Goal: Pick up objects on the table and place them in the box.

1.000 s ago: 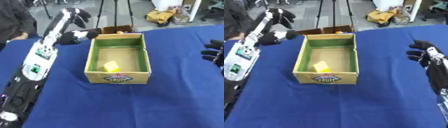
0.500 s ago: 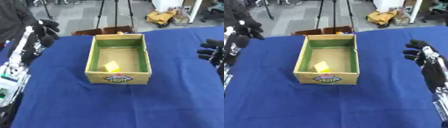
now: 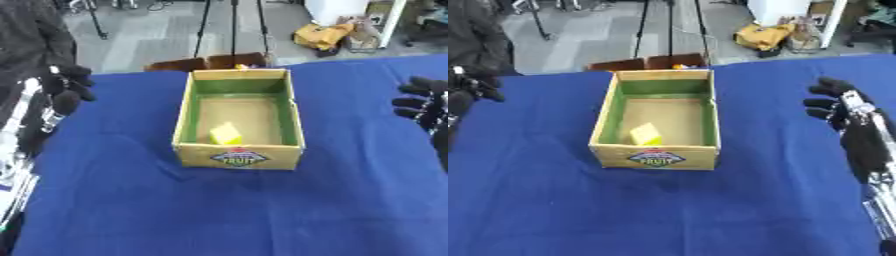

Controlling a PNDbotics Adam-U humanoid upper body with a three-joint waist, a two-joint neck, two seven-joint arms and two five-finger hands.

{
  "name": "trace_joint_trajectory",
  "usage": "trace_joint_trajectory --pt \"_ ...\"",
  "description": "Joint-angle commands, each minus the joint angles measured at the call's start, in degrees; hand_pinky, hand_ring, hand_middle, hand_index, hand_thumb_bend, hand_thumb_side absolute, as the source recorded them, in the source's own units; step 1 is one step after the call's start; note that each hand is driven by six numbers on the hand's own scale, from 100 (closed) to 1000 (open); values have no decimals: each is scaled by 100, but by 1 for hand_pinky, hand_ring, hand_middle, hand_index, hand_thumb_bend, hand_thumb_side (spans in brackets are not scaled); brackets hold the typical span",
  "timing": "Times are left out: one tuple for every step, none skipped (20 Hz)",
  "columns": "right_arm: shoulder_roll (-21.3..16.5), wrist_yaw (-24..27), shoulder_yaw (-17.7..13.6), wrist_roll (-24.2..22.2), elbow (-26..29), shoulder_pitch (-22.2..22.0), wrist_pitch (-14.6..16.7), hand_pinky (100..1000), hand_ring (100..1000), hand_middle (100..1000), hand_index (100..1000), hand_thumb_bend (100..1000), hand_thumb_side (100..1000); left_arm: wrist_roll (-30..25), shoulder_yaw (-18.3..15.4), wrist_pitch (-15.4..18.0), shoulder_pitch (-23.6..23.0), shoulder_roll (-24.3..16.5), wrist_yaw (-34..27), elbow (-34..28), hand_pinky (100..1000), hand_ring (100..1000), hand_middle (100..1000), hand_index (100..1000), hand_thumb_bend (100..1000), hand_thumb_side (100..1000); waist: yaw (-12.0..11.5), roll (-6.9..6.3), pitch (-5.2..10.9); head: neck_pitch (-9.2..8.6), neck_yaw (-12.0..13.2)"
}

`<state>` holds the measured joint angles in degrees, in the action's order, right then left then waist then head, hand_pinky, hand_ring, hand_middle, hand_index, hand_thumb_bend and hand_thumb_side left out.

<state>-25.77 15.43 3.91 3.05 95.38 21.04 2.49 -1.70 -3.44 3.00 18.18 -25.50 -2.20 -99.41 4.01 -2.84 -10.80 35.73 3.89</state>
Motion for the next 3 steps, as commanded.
trace_joint_trajectory --pt "-139 2 -61 14 55 35 7 799 767 772 868 100 857 12 -96 19 -39 -79 -27 -158 605 504 532 681 1000 761 -12 16 97 9 -22" --pt "-140 2 -62 17 53 32 6 799 767 773 868 100 857 3 -100 20 -70 -74 -27 -162 605 504 532 680 1000 761 -14 15 97 8 -25" --pt "-140 1 -61 16 53 31 6 799 767 772 867 100 857 -3 -104 21 -92 -68 -28 -165 605 503 531 679 1000 759 -16 15 97 21 -23"
